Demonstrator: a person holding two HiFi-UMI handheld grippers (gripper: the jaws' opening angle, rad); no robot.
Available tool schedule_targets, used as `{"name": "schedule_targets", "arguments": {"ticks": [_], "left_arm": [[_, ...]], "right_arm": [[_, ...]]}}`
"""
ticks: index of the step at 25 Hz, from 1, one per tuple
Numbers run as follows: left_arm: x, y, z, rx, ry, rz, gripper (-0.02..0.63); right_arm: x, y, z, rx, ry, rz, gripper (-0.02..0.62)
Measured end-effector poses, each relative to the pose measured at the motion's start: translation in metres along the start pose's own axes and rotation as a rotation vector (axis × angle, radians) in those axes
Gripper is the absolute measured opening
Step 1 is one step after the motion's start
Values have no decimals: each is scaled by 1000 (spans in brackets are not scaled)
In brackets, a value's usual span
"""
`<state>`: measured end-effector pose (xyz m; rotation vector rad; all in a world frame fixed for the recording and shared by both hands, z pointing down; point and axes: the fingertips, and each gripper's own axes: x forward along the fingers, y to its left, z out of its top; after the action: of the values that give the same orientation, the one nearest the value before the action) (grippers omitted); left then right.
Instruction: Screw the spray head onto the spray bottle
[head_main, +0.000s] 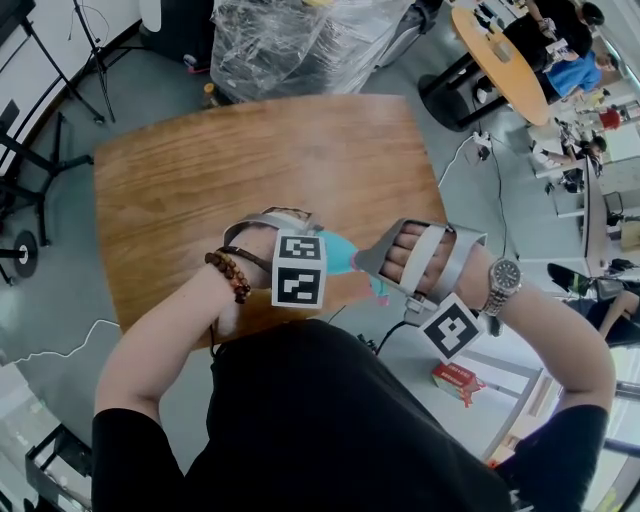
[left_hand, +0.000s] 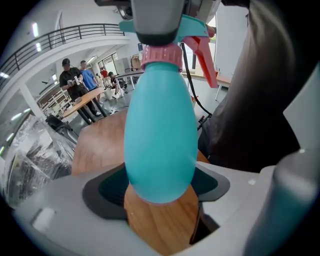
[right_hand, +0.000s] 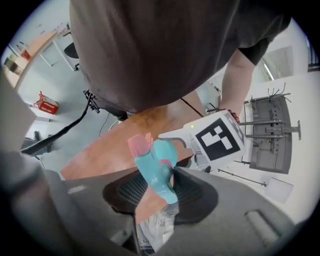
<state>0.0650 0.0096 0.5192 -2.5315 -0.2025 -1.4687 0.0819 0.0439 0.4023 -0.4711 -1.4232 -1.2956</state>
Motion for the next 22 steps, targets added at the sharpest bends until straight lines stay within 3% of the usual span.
{"name": "schedule_targets", "arguments": {"ticks": [4, 7, 11, 19, 22], "left_arm": [[3, -1, -2, 5, 14, 12, 408], [5, 4, -3, -18, 14, 38, 408], [7, 12, -5, -54, 18, 91, 408], [8, 34, -14, -207, -9, 226, 408], [11, 39, -16, -254, -13, 265, 408]], "right_arm": [[3, -3, 2, 92, -12, 3, 120], [6, -4, -6, 333, -23, 65, 120], [12, -7, -16, 786, -72, 156, 119], [29, -11, -55, 1838, -159, 265, 120], [34, -10, -64, 2093, -183, 287, 120]]}}
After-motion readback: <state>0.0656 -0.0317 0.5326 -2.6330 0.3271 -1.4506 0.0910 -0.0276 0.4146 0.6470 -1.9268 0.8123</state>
